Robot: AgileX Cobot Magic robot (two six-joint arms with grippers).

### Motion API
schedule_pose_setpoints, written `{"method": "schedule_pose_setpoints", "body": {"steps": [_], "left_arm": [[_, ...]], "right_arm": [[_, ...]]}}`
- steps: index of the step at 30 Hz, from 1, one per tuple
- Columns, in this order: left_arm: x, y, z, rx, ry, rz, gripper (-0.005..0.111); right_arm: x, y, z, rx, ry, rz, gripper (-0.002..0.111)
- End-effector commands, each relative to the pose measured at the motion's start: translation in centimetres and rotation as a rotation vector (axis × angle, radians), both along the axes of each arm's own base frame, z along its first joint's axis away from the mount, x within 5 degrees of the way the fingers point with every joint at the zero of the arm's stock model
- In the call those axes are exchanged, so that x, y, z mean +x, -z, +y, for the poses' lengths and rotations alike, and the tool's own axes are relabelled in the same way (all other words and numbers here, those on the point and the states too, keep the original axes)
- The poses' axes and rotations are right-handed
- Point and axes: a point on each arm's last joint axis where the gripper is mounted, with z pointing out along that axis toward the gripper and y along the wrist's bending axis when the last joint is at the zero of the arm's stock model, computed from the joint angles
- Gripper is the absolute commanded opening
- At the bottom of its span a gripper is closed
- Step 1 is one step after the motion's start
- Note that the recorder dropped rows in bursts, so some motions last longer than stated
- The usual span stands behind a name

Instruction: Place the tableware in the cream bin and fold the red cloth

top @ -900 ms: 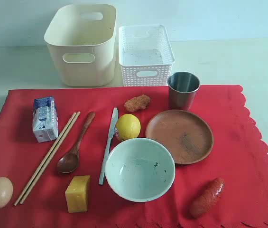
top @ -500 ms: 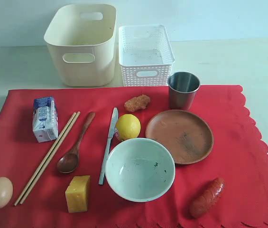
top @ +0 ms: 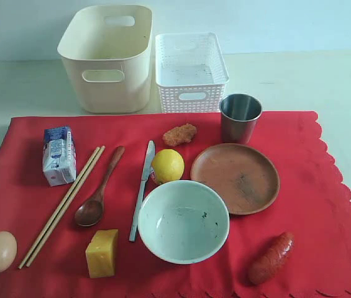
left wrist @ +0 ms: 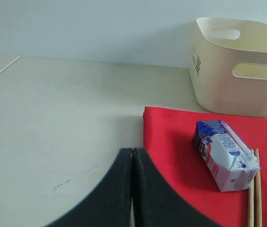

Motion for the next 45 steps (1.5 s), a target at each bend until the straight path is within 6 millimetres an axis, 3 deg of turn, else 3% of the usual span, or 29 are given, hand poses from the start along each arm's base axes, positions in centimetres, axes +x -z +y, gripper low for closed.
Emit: {"method": "schedule_pose_setpoints", "body": {"steps": [1,17,24,33,45], "left_arm": [[0.0,0.0,0.0,-0.001,0.007,-0.004,0.000],[0.0,0.0,0.0,-0.001,0.007,-0.004,0.000],[0.0,0.0,0.0,-0.001,0.007,-0.004,0.000],[0.0,0.0,0.0,-0.001,0.007,-0.004,0.000],[0.0,0.0,0.0,-0.001,0.002,-0.004,0.000]], "right_arm": [[0.0,0.0,0.0,-0.013,0.003,-0.017,0.000],[0.0,0.0,0.0,-0.013,0.003,-0.017,0.000],[0.7,0.3,0.0,-0.012,0.001,0.059,0.000],[2.1,-3.5,-0.1,-0.012,0.001,0.072,0.000],[4.7,-6.9,-0.1,-0.011,0.001,0.124,0.000]]}}
